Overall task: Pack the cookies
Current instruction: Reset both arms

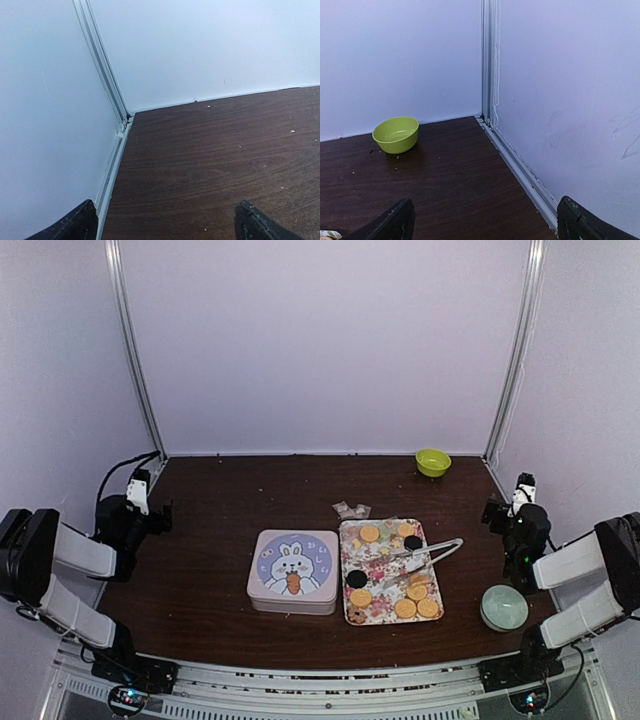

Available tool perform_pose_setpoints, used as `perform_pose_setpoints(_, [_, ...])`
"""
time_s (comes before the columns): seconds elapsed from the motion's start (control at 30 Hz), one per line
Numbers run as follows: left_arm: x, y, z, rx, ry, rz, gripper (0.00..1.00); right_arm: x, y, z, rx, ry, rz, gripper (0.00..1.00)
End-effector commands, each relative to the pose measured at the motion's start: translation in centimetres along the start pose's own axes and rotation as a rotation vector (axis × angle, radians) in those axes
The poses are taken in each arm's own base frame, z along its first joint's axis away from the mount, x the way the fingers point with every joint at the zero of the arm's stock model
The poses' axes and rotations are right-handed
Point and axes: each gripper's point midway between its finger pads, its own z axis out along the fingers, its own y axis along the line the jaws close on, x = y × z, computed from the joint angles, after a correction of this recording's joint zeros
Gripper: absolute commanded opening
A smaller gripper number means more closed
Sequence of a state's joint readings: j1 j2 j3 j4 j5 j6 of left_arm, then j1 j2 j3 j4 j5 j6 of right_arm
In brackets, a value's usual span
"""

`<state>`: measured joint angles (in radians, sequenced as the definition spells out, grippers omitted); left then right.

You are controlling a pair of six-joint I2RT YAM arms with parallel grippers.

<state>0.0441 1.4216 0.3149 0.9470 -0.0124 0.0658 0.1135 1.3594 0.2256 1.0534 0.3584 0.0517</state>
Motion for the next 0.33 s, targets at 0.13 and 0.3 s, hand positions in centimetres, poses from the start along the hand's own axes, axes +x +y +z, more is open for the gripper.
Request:
perform_pose_setpoints(0.13, [-2.12, 0.58, 0.21, -0.017, -0.077, -0.014, 0.98, -1.81, 0.3, 0.09, -0.022, -0.067, 0.028, 1.0])
perform_pose_setpoints(0.3, [-2.14, 0.63, 0.17, -0.02, -0.078, -0.014, 0.98, -1.8, 0.33, 0.09, -0.023, -0.066, 0.027, 1.0])
